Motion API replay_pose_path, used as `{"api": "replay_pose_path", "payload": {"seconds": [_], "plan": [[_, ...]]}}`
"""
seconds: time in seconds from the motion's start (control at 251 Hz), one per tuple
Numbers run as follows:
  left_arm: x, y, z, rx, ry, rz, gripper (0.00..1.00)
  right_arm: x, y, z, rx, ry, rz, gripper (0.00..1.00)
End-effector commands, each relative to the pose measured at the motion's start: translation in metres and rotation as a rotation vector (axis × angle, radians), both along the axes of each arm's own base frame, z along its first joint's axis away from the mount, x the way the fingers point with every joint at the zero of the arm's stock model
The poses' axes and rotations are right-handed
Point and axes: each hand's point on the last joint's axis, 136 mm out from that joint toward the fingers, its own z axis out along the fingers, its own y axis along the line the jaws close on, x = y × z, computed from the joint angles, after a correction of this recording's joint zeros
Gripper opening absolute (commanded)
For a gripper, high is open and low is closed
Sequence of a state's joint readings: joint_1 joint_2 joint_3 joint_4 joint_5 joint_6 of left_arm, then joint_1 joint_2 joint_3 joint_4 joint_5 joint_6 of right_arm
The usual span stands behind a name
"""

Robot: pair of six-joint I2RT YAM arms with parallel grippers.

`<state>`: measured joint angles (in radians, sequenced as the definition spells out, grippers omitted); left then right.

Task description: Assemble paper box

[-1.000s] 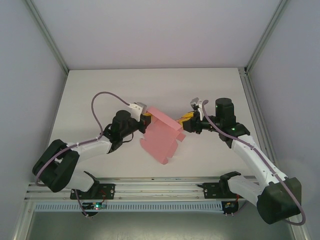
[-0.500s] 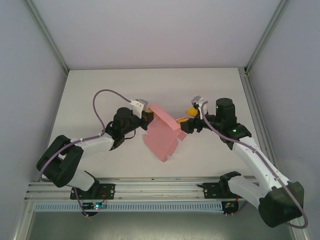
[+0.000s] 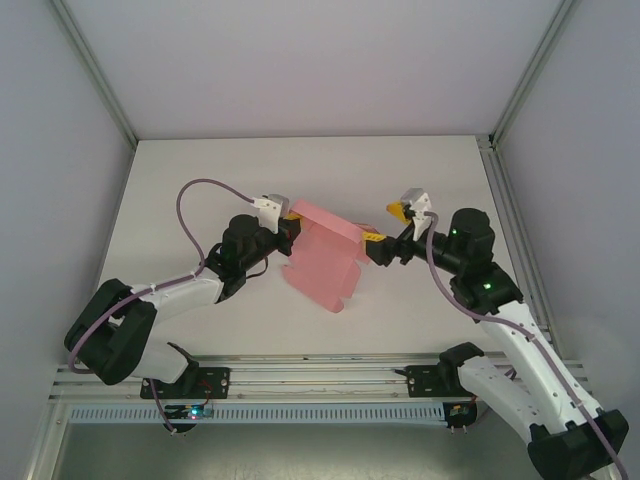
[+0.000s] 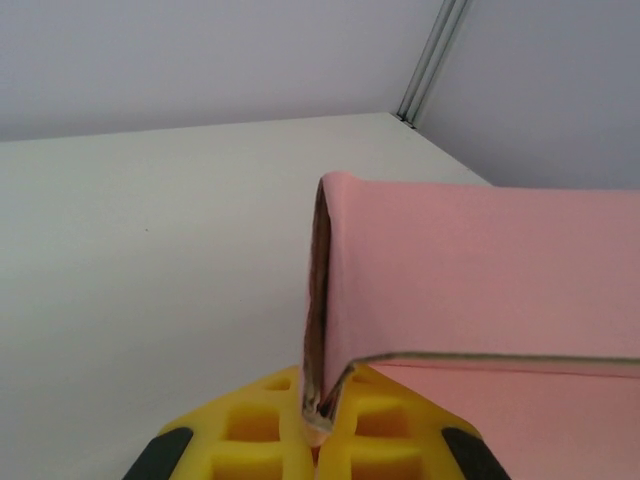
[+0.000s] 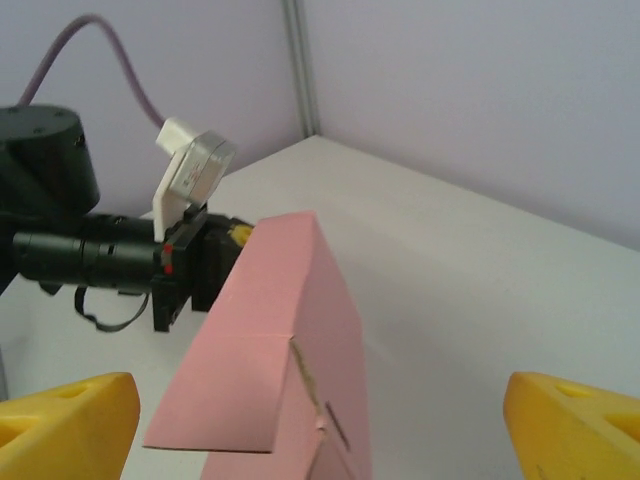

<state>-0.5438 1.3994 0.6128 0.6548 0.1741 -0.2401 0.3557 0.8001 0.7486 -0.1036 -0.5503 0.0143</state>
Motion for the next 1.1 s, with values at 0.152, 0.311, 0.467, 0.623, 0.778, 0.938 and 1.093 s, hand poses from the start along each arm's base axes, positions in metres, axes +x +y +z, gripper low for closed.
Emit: {"api": "replay_pose_path", "payload": {"seconds": [0.152, 0.311, 0.467, 0.623, 0.778, 0.938, 1.093], "plan": [[-0.003, -0.008, 0.005, -0.049, 0.004, -0.035, 0.00, 0.018, 0.002, -0.042, -0.164, 0.060, -0.059, 0.93], [-0.005, -0.015, 0.010, -0.085, 0.008, -0.072, 0.00, 0.037, 0.010, -0.047, -0.205, 0.013, -0.123, 0.98], [-0.004, -0.021, 0.011, -0.114, 0.037, -0.094, 0.00, 0.063, 0.000, -0.035, -0.179, -0.097, -0.360, 0.98], [-0.001, -0.019, 0.005, -0.149, 0.083, -0.056, 0.00, 0.066, -0.027, -0.018, -0.096, -0.168, -0.595, 0.98], [0.013, -0.001, 0.003, -0.187, 0.130, 0.092, 0.00, 0.043, -0.032, -0.007, -0.094, -0.173, -0.540, 0.99], [0.029, 0.032, 0.001, -0.211, 0.200, 0.329, 0.00, 0.011, -0.040, 0.000, -0.009, -0.111, -0.479, 0.98], [0.031, 0.052, 0.004, -0.248, 0.248, 0.454, 0.00, 0.001, -0.060, -0.011, 0.062, -0.068, -0.548, 0.98]]}}
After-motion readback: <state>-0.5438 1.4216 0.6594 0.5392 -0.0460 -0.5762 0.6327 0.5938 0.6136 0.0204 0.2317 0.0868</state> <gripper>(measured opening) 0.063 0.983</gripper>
